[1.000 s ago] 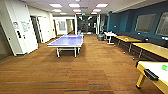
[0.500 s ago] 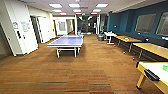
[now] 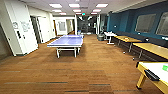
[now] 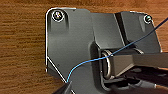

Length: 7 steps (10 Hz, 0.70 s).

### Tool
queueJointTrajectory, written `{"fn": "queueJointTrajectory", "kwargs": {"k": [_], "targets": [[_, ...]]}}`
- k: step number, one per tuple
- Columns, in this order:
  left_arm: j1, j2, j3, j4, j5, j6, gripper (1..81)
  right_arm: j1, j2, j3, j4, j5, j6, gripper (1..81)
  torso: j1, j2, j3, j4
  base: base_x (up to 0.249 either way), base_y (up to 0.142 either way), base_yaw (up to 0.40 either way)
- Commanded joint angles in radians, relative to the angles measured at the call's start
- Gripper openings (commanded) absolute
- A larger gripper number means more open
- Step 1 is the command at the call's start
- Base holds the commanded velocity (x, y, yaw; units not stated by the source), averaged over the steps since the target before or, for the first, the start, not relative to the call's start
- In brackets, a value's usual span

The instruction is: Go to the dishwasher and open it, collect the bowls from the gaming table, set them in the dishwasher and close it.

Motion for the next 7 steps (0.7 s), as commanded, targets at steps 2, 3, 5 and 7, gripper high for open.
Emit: {"fn": "queueJointTrajectory", "kwargs": {"k": [2,3,5,7], "targets": [[-0.049,-0.004,-0.002,0.006,0.050,0.000,81.1,0.057,-0.001,0.003,0.001,-0.050,-0.001,81.1,0.000,0.000,0.000,0.000,0.000,0.000,0.000],[-0.049,-0.005,-0.002,0.006,0.050,0.000,81.1,0.057,-0.001,0.003,0.001,-0.050,-0.001,81.1,0.000,0.000,0.000,0.000,0.000,0.000,0.000],[-0.049,-0.005,-0.002,0.006,0.048,0.002,81.1,0.056,-0.001,0.002,0.001,-0.050,-0.001,81.1,0.000,0.000,0.000,0.000,0.000,0.000,0.000],[-0.049,-0.004,-0.001,0.011,0.048,0.006,81.1,0.056,-0.001,0.000,0.002,-0.050,-0.001,81.1,0.000,0.000,0.000,0.000,0.000,0.000,-0.344]]}}
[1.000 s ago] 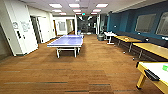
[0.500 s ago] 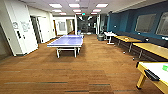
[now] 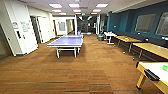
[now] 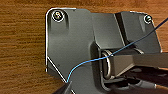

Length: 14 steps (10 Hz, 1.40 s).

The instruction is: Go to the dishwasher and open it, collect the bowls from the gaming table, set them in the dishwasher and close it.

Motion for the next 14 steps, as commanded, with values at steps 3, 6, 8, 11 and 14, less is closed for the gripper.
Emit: {"fn": "queueJointTrajectory", "kwargs": {"k": [3,6,8,11,14], "targets": [[-0.048,0.007,-0.001,0.036,0.048,0.011,81.1,0.054,-0.002,0.001,0.000,-0.050,-0.001,81.1,0.000,0.000,0.000,0.000,0.000,0.000,-0.400],[-0.048,0.009,-0.002,0.030,0.044,0.010,81.1,0.053,-0.002,-0.005,-0.001,-0.050,-0.001,81.1,0.000,0.000,0.000,0.000,0.000,0.000,-0.400],[-0.048,0.007,-0.002,0.030,0.042,0.010,81.1,0.054,0.000,-0.005,-0.001,-0.050,-0.001,81.1,0.000,0.000,0.000,0.000,0.000,0.000,-0.400],[-0.048,0.006,-0.002,0.032,0.042,0.010,81.1,0.051,0.004,-0.005,-0.001,-0.050,-0.001,81.1,0.000,0.000,0.000,0.000,0.000,0.000,-0.400],[-0.047,0.003,-0.002,0.029,0.040,0.010,81.1,0.054,0.006,-0.005,0.000,-0.050,-0.001,81.1,0.000,0.000,0.000,0.000,0.000,0.000,-0.400]]}}
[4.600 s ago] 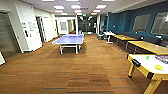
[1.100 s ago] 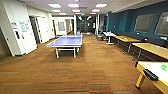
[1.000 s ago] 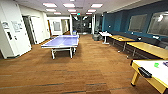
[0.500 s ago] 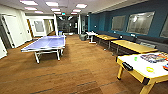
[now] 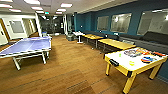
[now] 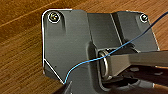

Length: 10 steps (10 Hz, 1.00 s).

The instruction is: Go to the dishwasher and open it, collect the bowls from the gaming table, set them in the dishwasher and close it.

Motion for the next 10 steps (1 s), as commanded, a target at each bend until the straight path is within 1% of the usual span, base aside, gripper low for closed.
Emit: {"fn": "queueJointTrajectory", "kwargs": {"k": [1,10], "targets": [[-0.049,-0.007,0.000,0.004,0.047,0.004,81.1,0.053,-0.002,0.005,-0.001,-0.050,-0.001,81.1,0.000,0.000,0.000,0.000,0.000,0.000,-0.400],[-0.048,-0.010,0.000,0.003,0.039,0.002,81.1,0.053,0.001,-0.002,0.000,-0.050,-0.001,81.1,0.000,0.000,0.000,0.000,0.000,0.000,-0.400]]}}
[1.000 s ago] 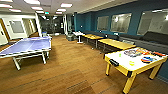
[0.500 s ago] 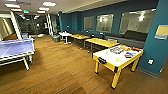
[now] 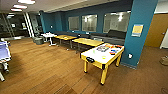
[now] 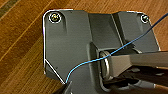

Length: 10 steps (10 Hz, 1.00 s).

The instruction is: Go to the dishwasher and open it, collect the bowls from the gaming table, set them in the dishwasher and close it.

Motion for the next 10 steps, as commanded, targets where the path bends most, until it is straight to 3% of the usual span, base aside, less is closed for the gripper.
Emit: {"fn": "queueJointTrajectory", "kwargs": {"k": [1,6,10], "targets": [[-0.049,-0.007,0.000,0.003,0.045,0.003,81.1,0.052,0.001,0.000,0.000,-0.050,-0.001,81.1,0.000,0.000,0.000,0.000,0.000,0.000,-0.400],[-0.049,-0.007,0.000,0.003,0.045,0.003,81.1,0.052,0.001,0.000,0.000,-0.050,-0.001,81.1,0.000,0.000,0.000,0.000,0.000,0.000,-0.365],[-0.049,-0.009,0.000,0.001,0.045,0.003,81.1,0.052,0.001,0.000,0.000,-0.050,-0.001,81.1,0.000,0.000,0.000,0.000,0.000,0.000,-0.073]]}}
